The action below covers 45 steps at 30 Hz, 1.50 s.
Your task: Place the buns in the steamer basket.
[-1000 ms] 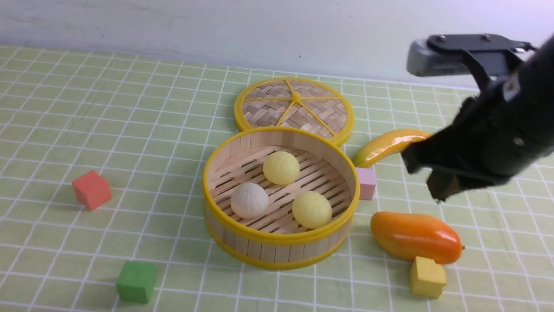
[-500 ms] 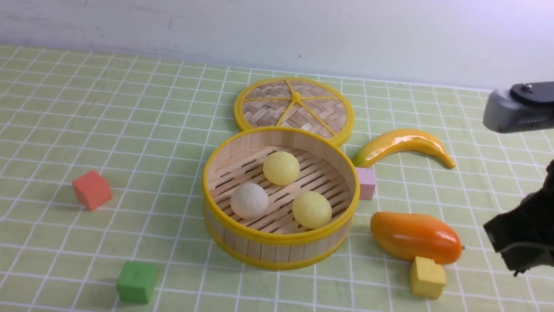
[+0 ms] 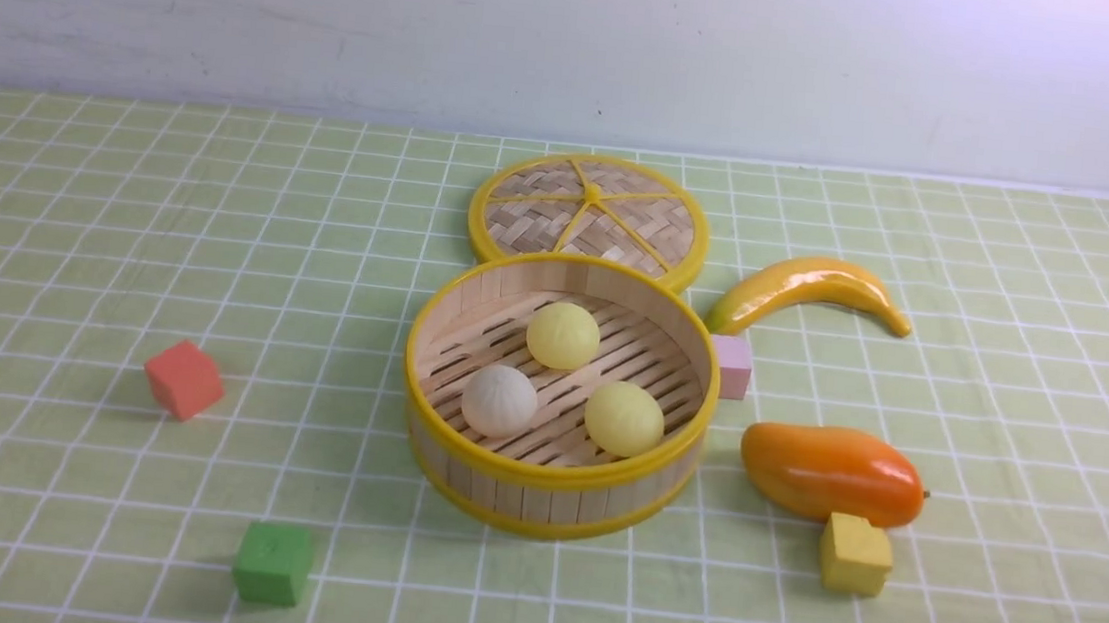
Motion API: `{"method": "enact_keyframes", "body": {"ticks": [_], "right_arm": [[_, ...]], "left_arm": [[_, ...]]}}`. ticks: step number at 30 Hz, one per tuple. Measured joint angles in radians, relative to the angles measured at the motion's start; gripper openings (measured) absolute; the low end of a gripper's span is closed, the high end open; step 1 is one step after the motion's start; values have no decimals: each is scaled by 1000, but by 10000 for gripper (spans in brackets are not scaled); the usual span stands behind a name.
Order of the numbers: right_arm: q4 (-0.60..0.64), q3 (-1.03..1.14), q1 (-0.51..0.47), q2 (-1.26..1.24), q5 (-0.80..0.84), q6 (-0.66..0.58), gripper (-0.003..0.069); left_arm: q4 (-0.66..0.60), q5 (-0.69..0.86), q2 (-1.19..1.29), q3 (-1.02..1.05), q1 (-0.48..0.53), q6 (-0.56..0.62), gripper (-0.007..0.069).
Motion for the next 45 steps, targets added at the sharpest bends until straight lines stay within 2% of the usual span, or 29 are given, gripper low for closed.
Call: {"method": "enact_keyframes", "body": {"ticks": [4,7,13,32,36,38,41,43,44,45], "right_arm": [[-9,262,-74,-273,-100,43,-18],[-21,344,-88,-315,-92,83,-18],[-23,349,-88,-318,-64,127,-17],[-23,349,-88,-319,-64,130,-11],[-23,349,-88,-319,-64,130,-11],[-23,349,-88,-319,-64,130,-11],[-23,349,-88,-319,-64,130,-11],[-23,349,-89,-319,-64,130,-11],[-23,349,-89,-319,-64,130,-11],[-23,349,-89,-319,-64,130,-11]], "left_arm": [[0,8,0,0,0,0,123],[-1,10,0,0,0,0,126],[-1,11,0,0,0,0,132],[-1,11,0,0,0,0,151],[50,-22,0,6,3,-3,155],[76,-65,0,16,27,-25,155],[130,-114,-2,19,136,-82,136],[164,-113,-15,19,204,-122,103],[193,-87,-27,19,271,-163,52],[196,-75,-29,19,278,-171,44]]}}
